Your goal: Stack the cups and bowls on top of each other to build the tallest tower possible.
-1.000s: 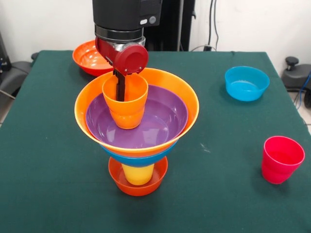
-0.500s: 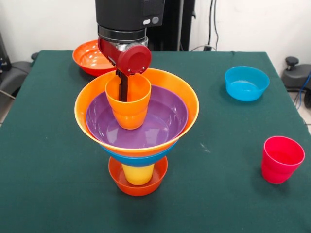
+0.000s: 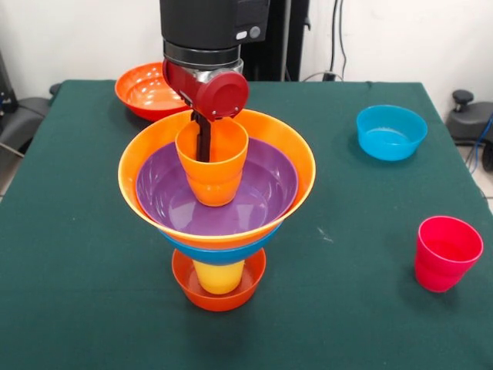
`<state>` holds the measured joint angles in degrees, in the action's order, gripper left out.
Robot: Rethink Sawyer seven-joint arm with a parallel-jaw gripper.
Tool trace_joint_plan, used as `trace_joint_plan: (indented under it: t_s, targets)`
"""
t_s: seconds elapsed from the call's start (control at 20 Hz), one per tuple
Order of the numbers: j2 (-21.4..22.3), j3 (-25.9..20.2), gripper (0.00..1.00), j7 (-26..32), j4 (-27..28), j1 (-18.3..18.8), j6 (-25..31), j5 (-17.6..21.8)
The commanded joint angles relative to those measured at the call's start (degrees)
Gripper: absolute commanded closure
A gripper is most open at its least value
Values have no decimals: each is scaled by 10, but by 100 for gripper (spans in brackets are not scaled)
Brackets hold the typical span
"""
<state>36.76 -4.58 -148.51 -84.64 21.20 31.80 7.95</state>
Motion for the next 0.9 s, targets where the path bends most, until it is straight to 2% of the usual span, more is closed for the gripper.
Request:
trace_joint_plan:
  t_s: [0.05, 0.9]
  targets:
    - [-27, -42, 100, 58, 9, -13, 24, 29]
    - [-33, -39, 100, 62, 22, -11, 12, 37]
